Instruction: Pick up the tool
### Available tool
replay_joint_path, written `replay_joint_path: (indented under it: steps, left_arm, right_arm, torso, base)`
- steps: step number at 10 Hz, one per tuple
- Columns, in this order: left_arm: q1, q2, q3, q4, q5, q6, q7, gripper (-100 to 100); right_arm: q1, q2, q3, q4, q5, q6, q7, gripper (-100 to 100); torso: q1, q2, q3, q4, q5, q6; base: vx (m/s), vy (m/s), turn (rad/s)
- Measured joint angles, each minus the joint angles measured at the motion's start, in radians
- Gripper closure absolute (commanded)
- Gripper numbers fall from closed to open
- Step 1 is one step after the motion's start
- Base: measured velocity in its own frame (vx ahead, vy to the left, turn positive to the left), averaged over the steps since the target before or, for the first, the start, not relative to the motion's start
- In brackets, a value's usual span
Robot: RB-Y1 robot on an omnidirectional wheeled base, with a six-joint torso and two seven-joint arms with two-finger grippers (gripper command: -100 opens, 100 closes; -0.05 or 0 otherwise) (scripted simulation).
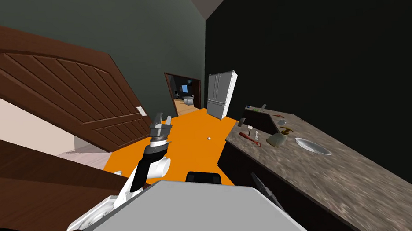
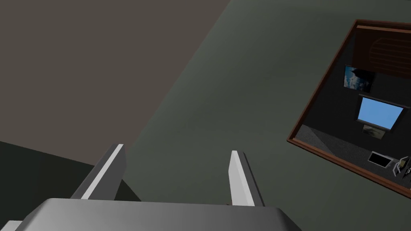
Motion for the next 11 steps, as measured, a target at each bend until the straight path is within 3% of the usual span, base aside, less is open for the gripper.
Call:
replay_joint_path:
  steps: [7, 8, 11]
  left_arm:
    - [0.000, 0.000, 0.000, 0.000, 0.000, 0.000, 0.000, 0]
    - [0.000, 0.000, 0.000, 0.000, 0.000, 0.000, 0.000, 0]
    - [0.000, 0.000, 0.000, 0.000, 0.000, 0.000, 0.000, 0]
  right_arm:
    - [0.201, -0.092, -0.010, 0.168, -0.011, -0.047, 0.127, -100]
    - [0.232, -0.108, -0.009, 0.180, -0.011, -0.035, 0.149, -100]
    - [0.294, -0.143, -0.008, 0.280, -0.014, -0.063, 0.199, -100]
  torso:
    - [-0.002, -0.001, -0.001, 0.000, 0.000, 0.001]
    - [-0.002, -0.002, -0.001, 0.000, 0.000, 0.000]
    - [-0.003, -0.002, -0.001, 0.000, -0.001, 0.001]
  base:
    - [0.020, 0.032, 0.291]
    - [0.031, 0.014, 0.208]
    - [0.045, 0.013, 0.328]
